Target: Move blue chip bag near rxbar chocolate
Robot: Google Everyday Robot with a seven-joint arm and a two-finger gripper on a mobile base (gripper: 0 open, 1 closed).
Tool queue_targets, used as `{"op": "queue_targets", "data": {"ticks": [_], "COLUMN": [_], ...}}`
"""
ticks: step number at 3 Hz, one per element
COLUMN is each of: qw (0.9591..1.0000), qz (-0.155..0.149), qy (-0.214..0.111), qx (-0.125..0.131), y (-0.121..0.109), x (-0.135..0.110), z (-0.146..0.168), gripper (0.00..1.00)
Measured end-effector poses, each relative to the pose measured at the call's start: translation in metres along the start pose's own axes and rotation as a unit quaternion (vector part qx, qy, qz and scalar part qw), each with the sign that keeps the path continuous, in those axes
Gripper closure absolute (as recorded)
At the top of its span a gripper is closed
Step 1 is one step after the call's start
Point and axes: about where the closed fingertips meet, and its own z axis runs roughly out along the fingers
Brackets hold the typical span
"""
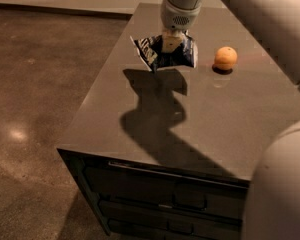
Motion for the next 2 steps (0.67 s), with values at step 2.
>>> {"op": "queue_targets", "data": {"ticks": [2], "qw": [0.9987], "qz": [0.042], "qy": [0.019], "qx": [0.023], "y": [-0.037], "x": [-0.016], "z": [0.032], "gripper": [0.51]}}
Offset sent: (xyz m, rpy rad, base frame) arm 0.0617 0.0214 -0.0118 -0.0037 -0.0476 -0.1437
